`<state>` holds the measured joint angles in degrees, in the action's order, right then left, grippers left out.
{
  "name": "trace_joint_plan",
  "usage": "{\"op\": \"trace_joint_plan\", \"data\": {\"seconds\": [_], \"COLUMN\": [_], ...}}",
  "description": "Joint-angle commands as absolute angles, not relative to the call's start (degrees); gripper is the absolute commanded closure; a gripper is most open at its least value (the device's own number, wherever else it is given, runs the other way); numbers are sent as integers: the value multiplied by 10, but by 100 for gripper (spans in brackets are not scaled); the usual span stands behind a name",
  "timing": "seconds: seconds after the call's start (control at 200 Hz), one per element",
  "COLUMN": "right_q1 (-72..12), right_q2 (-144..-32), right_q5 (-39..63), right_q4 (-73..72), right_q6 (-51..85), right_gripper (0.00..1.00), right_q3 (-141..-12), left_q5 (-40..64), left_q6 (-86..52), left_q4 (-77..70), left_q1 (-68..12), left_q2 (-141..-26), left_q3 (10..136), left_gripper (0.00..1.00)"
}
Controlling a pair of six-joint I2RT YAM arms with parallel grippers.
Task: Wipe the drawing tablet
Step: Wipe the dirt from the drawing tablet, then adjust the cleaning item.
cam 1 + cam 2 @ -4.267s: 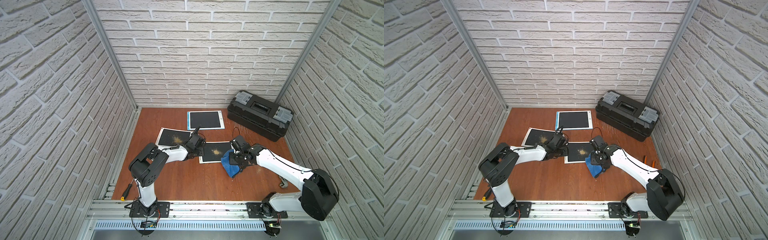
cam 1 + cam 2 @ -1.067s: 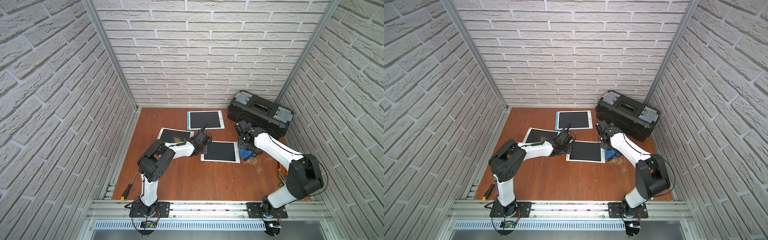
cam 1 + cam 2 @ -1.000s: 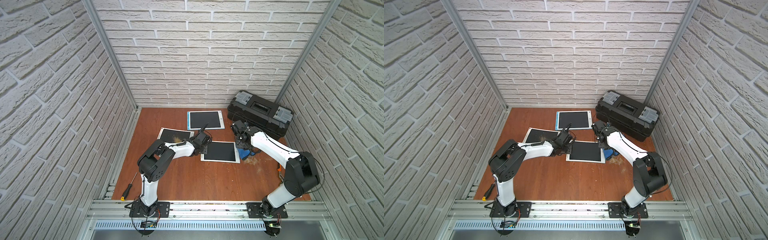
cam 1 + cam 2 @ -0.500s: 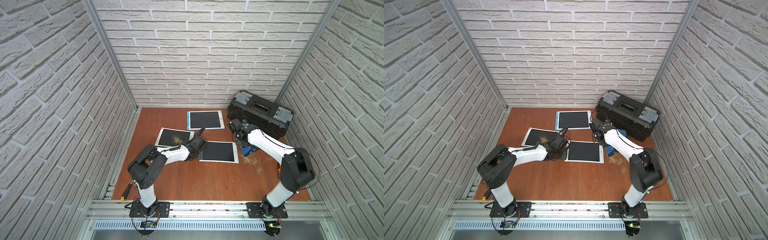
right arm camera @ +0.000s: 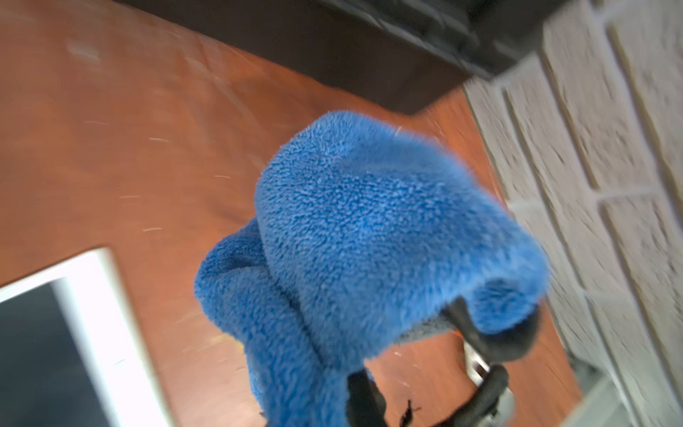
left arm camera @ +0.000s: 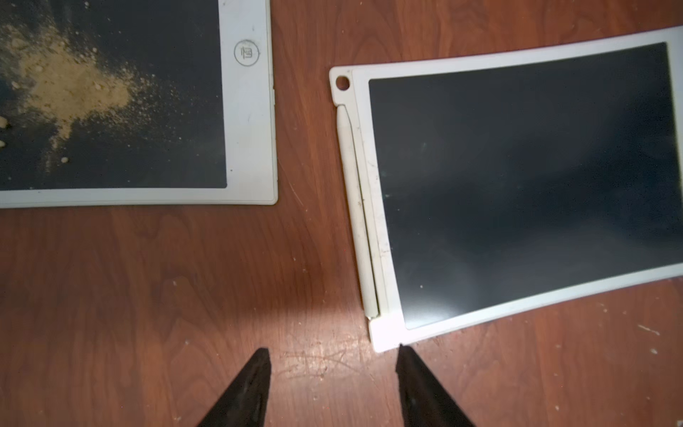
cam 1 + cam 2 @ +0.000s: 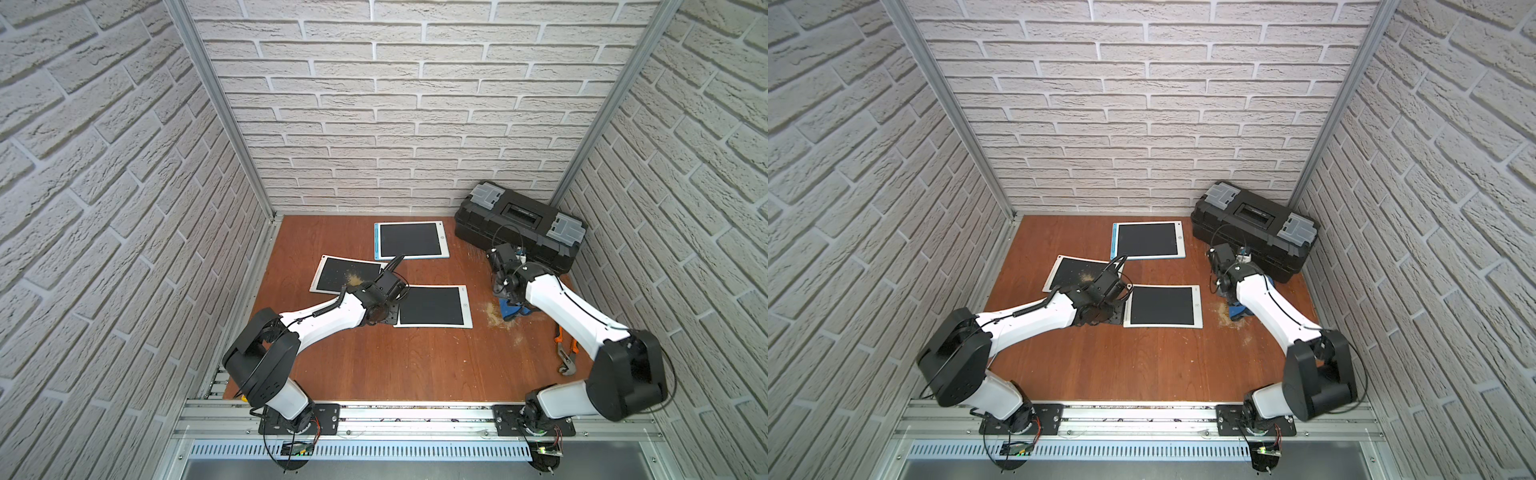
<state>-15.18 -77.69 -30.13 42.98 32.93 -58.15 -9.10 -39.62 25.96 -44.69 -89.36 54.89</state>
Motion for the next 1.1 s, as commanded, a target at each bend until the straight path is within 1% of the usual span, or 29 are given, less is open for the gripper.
{"op": "trace_joint_plan", "data": {"seconds": [0.0, 0.035, 0.08, 0.15, 0.185, 0.215, 0.23, 0.255, 0.275, 0.31, 0.34, 0.375, 0.41, 0.445, 0.475, 0.515, 0.545, 0.585, 0.645, 0.72, 0.81, 0.91, 1.095], "right_q1": [-51, -43, -71, -136, -152, -139, -121, -76, -47, -17, -21, -52, -90, -107, -103, -71, -43, -28, -47, -66, -68, -68, -69], "right_q2": [-800, -843, -864, -803, -759, -730, -723, -727, -742, -781, -811, -819, -799, -767, -744, -729, -736, -756, -774, -745, -700, -678, -655], "right_q5": [-174, -174, -238, -335, -354, -336, -307, -236, -193, -150, -170, -237, -299, -315, -298, -249, -218, -185, -189, -161, -111, -69, -48], "right_q4": [413, 471, 510, 475, 438, 389, 373, 361, 368, 415, 464, 493, 486, 460, 428, 393, 399, 433, 467, 456, 447, 452, 457], "right_q6": [350, 340, 339, 330, 324, 328, 330, 336, 341, 334, 325, 321, 315, 307, 311, 320, 332, 329, 319, 318, 323, 320, 316], "right_gripper": [97, 97, 97, 97, 97, 96, 95, 97, 98, 98, 98, 97, 97, 97, 97, 98, 98, 98, 97, 97, 97, 98, 97], "right_q3": [-574, -617, -647, -617, -584, -541, -525, -511, -512, -544, -582, -602, -594, -570, -542, -511, -509, -534, -559, -545, -527, -525, -519], "left_q5": [-82, -71, -58, -39, -28, -17, -11, -3, 5, 19, 36, 55, 72, 85, 96, 106, 111, 117, 125, 138, 160, 190, 219], "left_q6": [-401, -404, -406, -410, -411, -413, -414, -416, -419, -425, -431, -439, -448, -457, -465, -472, -477, -484, -495, -521, -570, -627, -698], "left_q4": [248, 239, 229, 218, 209, 201, 197, 188, 180, 163, 145, 122, 99, 78, 66, 52, 46, 38, 27, -2, -75, -172, -255], "left_q1": [-454, -455, -458, -464, -468, -471, -473, -477, -479, -483, -485, -487, -489, -490, -490, -490, -492, -497, -507, -518, -525, -532, -549], "left_q2": [-896, -896, -896, -901, -904, -907, -909, -912, -914, -918, -923, -927, -932, -938, -944, -955, -963, -976, -994, -1013, -1034, -1059, -1103], "left_q3": [548, 549, 552, 562, 567, 572, 574, 579, 583, 587, 592, 594, 596, 599, 603, 610, 617, 628, 646, 661, 659, 650, 673], "left_gripper": [43, 43, 43, 42, 42, 42, 42, 42, 42, 42, 42, 42, 42, 42, 42, 42, 42, 42, 42, 42, 42, 43, 44]}}
